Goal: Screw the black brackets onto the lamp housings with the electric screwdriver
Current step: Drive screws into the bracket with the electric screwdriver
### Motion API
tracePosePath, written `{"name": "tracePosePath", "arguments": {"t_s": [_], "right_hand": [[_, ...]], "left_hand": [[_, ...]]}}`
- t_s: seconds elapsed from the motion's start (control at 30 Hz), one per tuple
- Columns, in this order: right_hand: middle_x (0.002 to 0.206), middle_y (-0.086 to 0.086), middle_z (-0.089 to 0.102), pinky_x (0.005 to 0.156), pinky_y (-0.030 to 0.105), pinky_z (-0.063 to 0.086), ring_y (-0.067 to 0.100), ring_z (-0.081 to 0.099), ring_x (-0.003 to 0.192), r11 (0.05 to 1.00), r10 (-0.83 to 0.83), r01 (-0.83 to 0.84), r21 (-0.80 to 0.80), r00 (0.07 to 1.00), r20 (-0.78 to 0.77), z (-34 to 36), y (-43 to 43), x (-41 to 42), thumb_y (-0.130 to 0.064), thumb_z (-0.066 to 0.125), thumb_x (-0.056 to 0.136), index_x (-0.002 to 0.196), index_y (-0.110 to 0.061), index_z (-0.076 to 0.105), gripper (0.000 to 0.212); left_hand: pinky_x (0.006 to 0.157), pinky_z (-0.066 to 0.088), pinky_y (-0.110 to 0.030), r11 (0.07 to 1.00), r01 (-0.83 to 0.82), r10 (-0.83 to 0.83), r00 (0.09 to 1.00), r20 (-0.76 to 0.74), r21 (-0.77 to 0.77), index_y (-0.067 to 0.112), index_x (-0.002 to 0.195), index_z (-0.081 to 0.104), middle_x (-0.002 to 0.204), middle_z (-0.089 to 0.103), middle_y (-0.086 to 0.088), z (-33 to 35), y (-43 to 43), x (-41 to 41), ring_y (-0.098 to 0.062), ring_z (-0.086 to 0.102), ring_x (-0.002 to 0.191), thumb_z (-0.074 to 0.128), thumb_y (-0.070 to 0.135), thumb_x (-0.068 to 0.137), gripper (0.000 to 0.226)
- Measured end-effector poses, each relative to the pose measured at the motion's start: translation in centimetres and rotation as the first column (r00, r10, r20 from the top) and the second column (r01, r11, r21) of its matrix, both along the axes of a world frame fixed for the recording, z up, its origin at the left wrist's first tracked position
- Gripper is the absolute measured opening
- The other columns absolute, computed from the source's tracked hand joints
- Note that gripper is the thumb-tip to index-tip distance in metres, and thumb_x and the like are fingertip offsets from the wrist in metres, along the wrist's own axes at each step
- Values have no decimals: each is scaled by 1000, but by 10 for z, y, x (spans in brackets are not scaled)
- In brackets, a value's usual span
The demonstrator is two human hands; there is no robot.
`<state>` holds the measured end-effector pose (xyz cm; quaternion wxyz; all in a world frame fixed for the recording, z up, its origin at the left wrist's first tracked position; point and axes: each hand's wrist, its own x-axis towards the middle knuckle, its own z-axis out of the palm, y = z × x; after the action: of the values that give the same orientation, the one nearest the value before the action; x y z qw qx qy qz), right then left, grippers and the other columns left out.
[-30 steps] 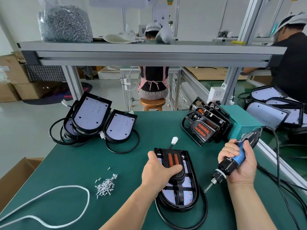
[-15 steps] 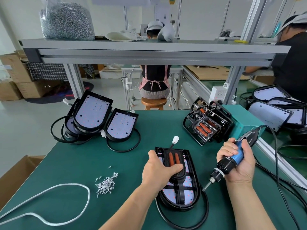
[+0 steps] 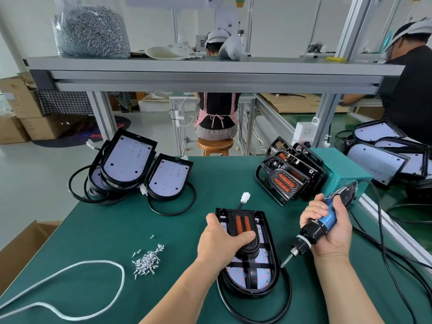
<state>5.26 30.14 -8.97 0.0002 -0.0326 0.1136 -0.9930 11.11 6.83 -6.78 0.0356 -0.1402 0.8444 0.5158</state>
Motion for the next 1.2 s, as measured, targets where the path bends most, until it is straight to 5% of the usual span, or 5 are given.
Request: {"name": "tracePosePath", "arguments": {"t_s": [0.23, 0.4, 0.7, 1.0, 1.2], "right_hand": [[71, -13, 48, 57, 10, 44, -1, 50, 55, 1000, -1, 1, -3, 1000, 14, -4, 4, -2, -24, 99, 56, 100, -14, 61, 59], [72, -14, 48, 58, 10, 44, -1, 49, 56, 1000, 5, -5, 15, 1000, 12, -6, 2, -4, -27, 97, 60, 98, -15, 62, 53], [71, -13, 48, 57, 10, 44, -1, 49, 55, 999, -3, 2, 43, 1000, 20, -4, 1, -4, -27, 98, 58, 96, -14, 62, 54], [72, -12, 50, 58, 12, 47, 0, 51, 57, 999, -48, 47, 21, 996, 72, 5, -5, 2, -26, 90, 67, 95, -13, 63, 41], [70, -11, 54, 57, 14, 50, 1, 54, 56, 987, -159, 162, -5, 973, 166, 32, -20, 7, -32, 71, 89, 93, -13, 63, 20]], "left_hand": [[96, 43, -32, 966, -42, 29, 998, -55, -256, 12, 132, 51, 124, 57, -7, 7, -34, 2, -26, 53, 118, 61, 63, 86, 70], [76, 51, -34, 822, -343, 280, 939, -201, -455, 19, 90, 71, 94, 71, -6, 11, -131, -1, -31, 61, 90, 58, 16, 90, 14], [53, 41, -25, 869, -186, 203, 979, -13, -459, 18, 75, 66, 73, 66, 1, -5, -176, -8, -15, 59, 62, 84, 30, 76, 22], [71, 47, -32, 774, -86, 74, 996, -45, -627, 17, 78, 61, 83, 64, 2, -8, -169, -2, -22, 60, 82, 66, 15, 89, 12], [60, 53, -26, 983, -185, 181, 959, -220, -2, 15, 74, 71, 64, 72, -5, 21, -121, 19, -16, 67, 61, 70, 5, 83, 13]]}}
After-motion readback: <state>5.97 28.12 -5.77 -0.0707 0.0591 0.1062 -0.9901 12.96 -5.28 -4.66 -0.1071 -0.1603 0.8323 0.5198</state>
